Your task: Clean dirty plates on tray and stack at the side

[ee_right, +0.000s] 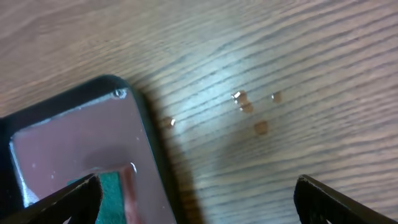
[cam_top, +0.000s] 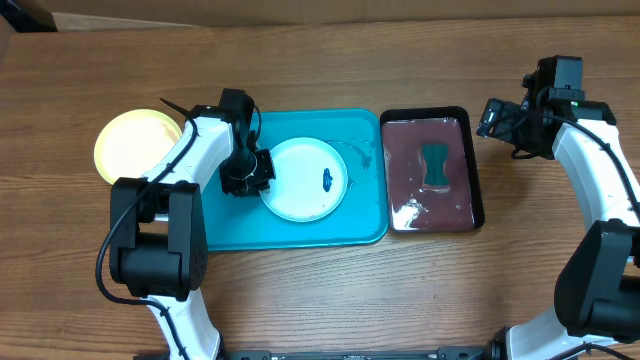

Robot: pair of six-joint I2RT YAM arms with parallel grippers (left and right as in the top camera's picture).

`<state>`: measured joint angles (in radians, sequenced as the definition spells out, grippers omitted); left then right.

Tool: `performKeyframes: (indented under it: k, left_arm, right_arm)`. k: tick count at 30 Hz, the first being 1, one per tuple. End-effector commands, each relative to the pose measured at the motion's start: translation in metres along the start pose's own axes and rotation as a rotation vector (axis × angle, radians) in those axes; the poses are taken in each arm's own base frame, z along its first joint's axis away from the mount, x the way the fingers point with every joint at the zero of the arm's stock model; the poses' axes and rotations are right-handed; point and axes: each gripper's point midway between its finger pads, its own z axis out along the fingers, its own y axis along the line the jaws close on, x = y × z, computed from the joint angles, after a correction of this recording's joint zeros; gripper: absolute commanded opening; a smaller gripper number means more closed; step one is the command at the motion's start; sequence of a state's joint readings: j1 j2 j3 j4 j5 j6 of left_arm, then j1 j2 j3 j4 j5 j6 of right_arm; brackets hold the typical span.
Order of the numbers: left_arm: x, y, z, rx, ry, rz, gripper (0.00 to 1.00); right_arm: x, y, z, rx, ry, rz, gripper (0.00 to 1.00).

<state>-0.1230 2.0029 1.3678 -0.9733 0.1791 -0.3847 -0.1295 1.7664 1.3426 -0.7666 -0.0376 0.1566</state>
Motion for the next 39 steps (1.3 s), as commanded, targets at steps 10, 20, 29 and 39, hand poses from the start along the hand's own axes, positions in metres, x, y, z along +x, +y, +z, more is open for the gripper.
performKeyframes:
  k: [10,20,29,39]
  left_arm:
    - [-0.023,-0.002,-0.015,-0.011,-0.124,0.030,0.05]
    - [-0.022,-0.003,-0.015,-0.005,-0.119,0.021,0.04]
    - [-0.020,-0.008,-0.015,0.021,-0.107,0.016,0.04]
    - [-0.020,-0.008,-0.015,0.021,-0.107,0.016,0.04]
  right_arm:
    - [0.015,0.074,-0.024,-0.426,0.072,-0.074,0.78]
    - [0.071,0.082,-0.020,-0.278,0.244,-0.193,0.70]
    - [0.082,0.085,-0.008,0.011,0.198,-0.261,0.75]
    - [0.097,0.092,0.033,0.047,0.252,-0.292,0.73]
